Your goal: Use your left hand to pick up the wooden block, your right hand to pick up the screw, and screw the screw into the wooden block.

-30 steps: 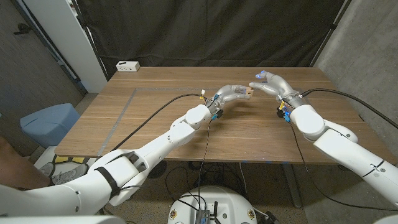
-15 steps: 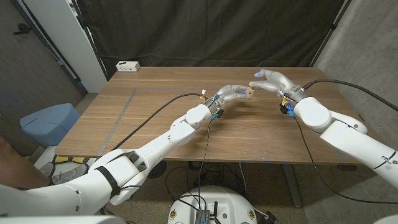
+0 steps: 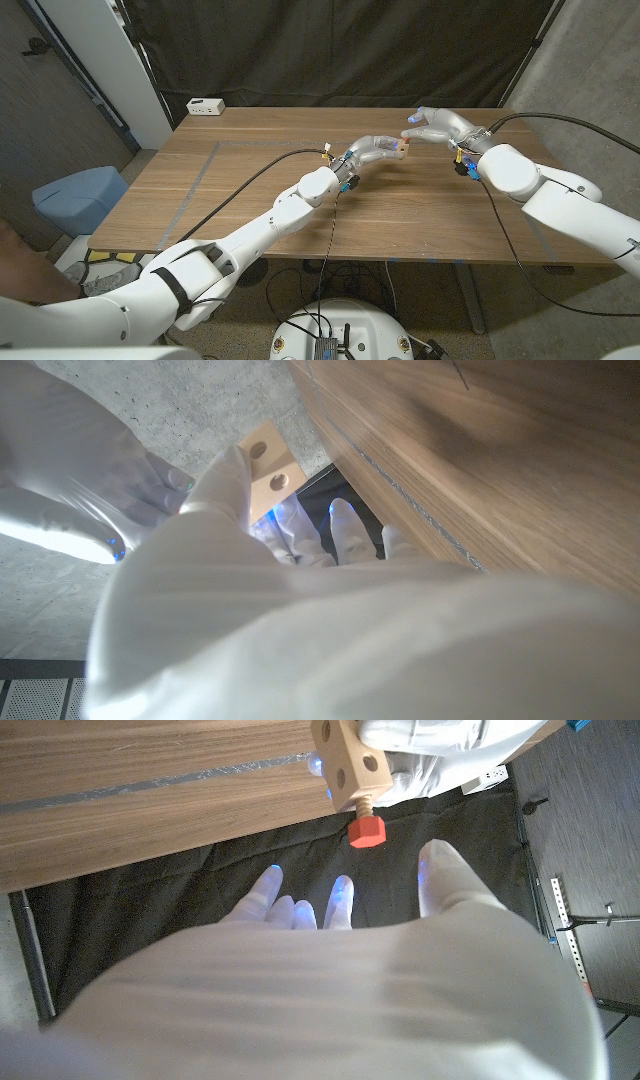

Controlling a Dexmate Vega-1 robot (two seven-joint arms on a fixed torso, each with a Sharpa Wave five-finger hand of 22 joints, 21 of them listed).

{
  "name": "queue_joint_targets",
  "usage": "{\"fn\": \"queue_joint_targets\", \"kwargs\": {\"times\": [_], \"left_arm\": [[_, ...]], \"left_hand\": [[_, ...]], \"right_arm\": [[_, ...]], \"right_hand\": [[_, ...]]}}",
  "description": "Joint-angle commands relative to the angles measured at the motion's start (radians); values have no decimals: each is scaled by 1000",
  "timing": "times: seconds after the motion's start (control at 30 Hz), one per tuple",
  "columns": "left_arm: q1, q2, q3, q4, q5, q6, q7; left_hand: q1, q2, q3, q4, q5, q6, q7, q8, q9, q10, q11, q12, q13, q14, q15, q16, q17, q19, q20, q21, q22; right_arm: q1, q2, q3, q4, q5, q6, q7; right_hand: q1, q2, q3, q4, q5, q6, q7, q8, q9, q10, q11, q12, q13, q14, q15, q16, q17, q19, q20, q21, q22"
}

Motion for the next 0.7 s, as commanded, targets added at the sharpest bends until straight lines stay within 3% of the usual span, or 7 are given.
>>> {"fn": "queue_joint_targets", "kwargs": {"times": [0.03,0.7], "left_arm": [[2,3,1,-3,3,-1,-2],[0,-3,3,6,4,-6,-4]], "left_hand": [[-14,26,5,6,4,43,-9,6,17,8,-1,7,3,6,-82,1,2,4,3,5,5],[-15,24,4,7,4,44,-9,6,17,10,-2,7,3,6,-84,0,2,5,3,6,5]], "right_arm": [[53,-57,-16,-27,-3,-56,77],[155,-132,-65,-58,-4,-143,209]], "right_hand": [[20,1,11,-2,-3,2,-2,-4,3,-15,4,1,2,-11,5,-3,-1,-2,7,2,5],[62,12,33,-7,1,14,-11,-14,4,-37,3,-4,0,-28,0,-6,-5,-6,11,2,5]]}}
